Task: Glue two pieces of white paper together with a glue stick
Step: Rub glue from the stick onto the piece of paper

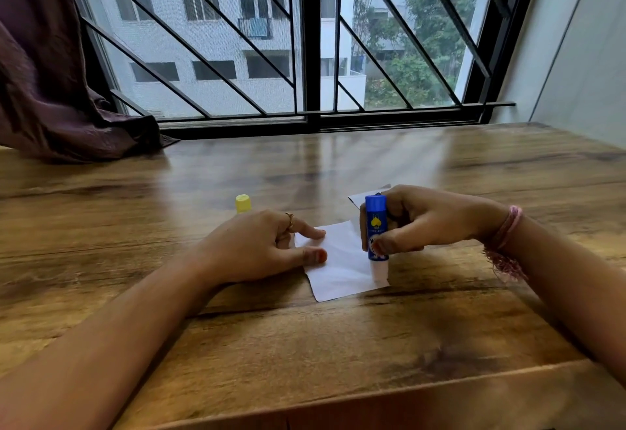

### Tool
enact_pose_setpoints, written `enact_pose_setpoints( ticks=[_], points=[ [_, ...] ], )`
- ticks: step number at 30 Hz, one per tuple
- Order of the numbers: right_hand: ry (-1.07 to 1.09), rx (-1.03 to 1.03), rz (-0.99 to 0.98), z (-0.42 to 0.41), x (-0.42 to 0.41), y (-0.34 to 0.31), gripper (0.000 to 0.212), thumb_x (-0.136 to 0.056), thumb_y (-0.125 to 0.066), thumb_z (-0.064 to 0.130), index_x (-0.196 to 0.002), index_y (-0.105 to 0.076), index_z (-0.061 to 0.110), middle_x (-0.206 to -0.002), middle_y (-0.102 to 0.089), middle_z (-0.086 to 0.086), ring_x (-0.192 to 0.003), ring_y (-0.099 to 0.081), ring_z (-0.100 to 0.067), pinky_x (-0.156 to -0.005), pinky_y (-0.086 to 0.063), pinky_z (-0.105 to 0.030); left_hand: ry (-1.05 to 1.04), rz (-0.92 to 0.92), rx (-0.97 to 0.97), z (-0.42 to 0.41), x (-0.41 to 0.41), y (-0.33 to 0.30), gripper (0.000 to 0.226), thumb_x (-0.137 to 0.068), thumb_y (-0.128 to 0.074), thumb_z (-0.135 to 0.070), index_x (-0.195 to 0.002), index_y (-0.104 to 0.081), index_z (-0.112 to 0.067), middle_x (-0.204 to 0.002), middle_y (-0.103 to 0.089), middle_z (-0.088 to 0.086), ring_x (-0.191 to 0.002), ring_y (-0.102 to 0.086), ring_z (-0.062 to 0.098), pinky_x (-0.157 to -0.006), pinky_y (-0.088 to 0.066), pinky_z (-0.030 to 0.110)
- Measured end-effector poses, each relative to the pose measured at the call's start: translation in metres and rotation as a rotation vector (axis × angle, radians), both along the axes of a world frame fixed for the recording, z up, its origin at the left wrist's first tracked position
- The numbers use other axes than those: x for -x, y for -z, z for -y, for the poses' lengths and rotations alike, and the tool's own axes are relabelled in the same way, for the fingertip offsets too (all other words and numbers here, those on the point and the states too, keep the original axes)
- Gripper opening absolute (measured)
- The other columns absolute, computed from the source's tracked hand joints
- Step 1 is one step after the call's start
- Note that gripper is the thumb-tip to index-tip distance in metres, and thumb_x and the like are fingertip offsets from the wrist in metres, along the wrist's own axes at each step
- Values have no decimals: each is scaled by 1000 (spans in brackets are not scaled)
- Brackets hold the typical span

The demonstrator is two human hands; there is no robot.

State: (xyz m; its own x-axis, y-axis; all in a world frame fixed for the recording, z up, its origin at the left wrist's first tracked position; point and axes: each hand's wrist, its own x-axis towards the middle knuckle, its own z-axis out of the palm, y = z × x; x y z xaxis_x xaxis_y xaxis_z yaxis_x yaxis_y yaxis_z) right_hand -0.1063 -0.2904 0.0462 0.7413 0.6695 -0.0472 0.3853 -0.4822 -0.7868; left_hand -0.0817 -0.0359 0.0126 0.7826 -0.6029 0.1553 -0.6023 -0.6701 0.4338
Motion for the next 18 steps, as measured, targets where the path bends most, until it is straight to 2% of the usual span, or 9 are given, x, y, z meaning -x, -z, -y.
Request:
enact_pose_setpoints(
  ticks=[2, 6, 9, 14, 16, 18],
  points=[
    [9, -10, -9, -1, 0, 1, 7, -77, -63, 19, -82, -60, 15, -53, -54, 10, -46, -46, -5, -44, -37, -17, 2, 5, 9, 0, 0, 0, 41, -74, -59, -65, -109, -65, -44, -48, -44, -16, -45, -41, 2, -48, -28, 19],
    [3, 18, -19, -2, 1, 0, 14, -76, -64, 22, -83, -61, 10, -54, -53, 8, -46, -45, -6, -44, -37, -18, 1, 10, 19, 0, 0, 1, 41, -74, -60, -66, -108, -66, -44, -49, -46, -18, -46, -42, 0, -48, -30, 18],
    [18, -7, -14, -1, 1, 0, 4, -78, -63, 20, -78, -60, 17, -55, -54, 7, -46, -44, -7, -44, -36, -18, 2, 5, 30, -1, 0, 0, 40, -74, -61, -65, -108, -66, -44, -47, -44, -17, -45, -42, 1, -49, -33, 16],
    [14, 23, -30, -3, 1, 1, 10, -76, -61, 20, -82, -60, 13, -55, -55, 7, -47, -45, -7, -44, -37, -18, -5, -14, 54, 0, 2, -2, 46, -69, -59, -69, -107, -67, -44, -47, -43, -16, -46, -42, 2, -49, -32, 18],
    [45, -41, -18, 2, 3, -2, 5, -77, -59, 16, -81, -61, 13, -54, -53, 6, -45, -43, -5, -43, -35, -16, -9, -14, 57, 1, 3, -2, 40, -73, -63, -63, -106, -68, -42, -47, -45, -18, -45, -43, 1, -50, -33, 16],
    [137, -215, -12, 10, 4, -4, 8, -77, -56, 11, -81, -59, 5, -53, -48, 1, -42, -39, -5, -40, -32, -14, -21, -2, 75, 2, 5, -1, 36, -74, -67, -58, -103, -69, -37, -47, -48, -21, -45, -44, -1, -51, -34, 15]
  ],
)
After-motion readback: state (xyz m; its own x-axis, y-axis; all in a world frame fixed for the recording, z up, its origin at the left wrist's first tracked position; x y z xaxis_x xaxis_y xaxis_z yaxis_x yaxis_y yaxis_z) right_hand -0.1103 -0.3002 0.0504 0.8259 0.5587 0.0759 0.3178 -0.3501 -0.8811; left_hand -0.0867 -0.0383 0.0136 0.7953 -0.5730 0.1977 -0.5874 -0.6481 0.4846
